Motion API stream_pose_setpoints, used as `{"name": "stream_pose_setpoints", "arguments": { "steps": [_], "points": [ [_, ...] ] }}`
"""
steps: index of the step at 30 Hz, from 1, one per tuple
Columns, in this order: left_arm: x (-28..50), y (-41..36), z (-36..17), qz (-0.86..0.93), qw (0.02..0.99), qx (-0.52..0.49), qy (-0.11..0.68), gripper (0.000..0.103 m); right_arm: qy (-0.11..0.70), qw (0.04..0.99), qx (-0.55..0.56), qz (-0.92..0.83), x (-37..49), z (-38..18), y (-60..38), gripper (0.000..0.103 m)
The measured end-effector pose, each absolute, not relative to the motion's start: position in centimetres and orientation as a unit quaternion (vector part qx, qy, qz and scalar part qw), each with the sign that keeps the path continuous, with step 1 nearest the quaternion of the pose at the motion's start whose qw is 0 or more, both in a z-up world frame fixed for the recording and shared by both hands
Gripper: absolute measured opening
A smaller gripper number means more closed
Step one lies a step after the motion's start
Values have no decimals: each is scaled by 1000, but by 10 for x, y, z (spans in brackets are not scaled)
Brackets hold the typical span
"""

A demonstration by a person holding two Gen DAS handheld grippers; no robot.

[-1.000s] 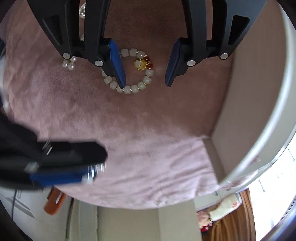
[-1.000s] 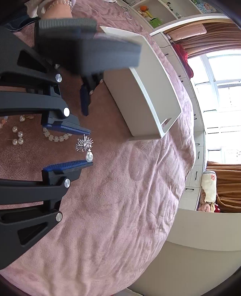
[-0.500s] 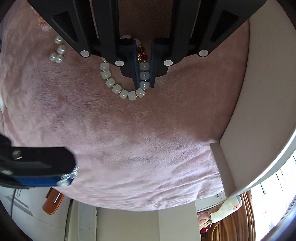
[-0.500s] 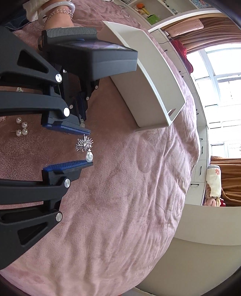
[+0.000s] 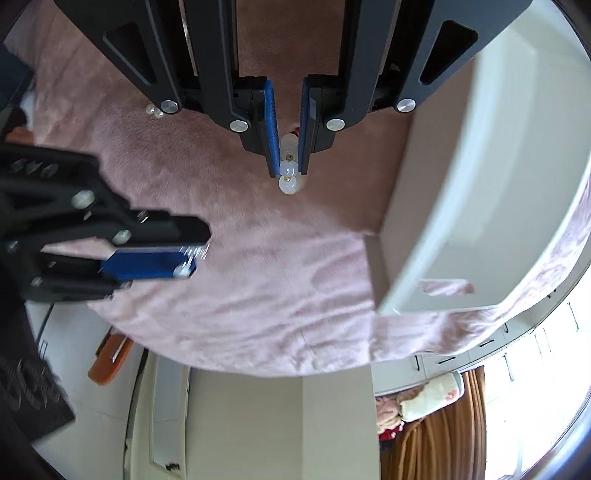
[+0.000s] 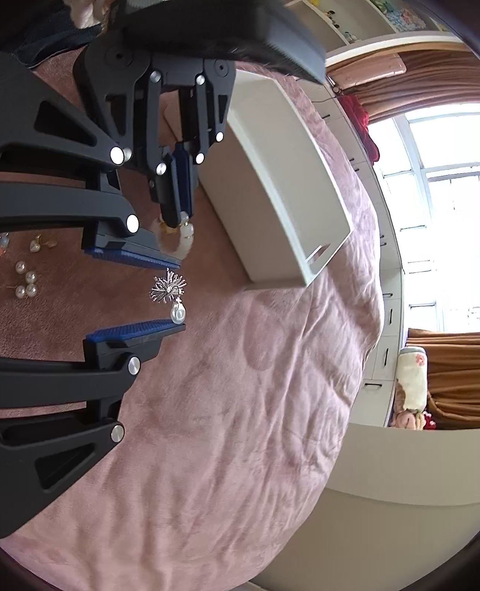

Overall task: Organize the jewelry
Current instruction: 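Carry the bracelet with the left tool into the tray and open it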

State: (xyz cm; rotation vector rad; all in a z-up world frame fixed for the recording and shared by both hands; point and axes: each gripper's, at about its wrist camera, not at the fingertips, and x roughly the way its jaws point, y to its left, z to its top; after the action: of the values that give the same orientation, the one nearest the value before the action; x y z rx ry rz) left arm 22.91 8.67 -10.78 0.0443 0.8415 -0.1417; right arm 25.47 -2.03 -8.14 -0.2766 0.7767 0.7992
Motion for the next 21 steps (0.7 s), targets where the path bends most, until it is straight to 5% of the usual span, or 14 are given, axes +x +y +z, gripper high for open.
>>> {"name": "stream_pose_setpoints", "arguments": {
  "steps": [13, 21],
  "points": [
    [195, 178, -19, -21, 939, -37, 343, 15, 324, 836, -131, 424, 260, -41, 57, 28],
    [187, 243, -27, 51, 927, -40, 369, 15, 328, 827, -115, 443, 268, -37, 125, 28]
  ]
}}
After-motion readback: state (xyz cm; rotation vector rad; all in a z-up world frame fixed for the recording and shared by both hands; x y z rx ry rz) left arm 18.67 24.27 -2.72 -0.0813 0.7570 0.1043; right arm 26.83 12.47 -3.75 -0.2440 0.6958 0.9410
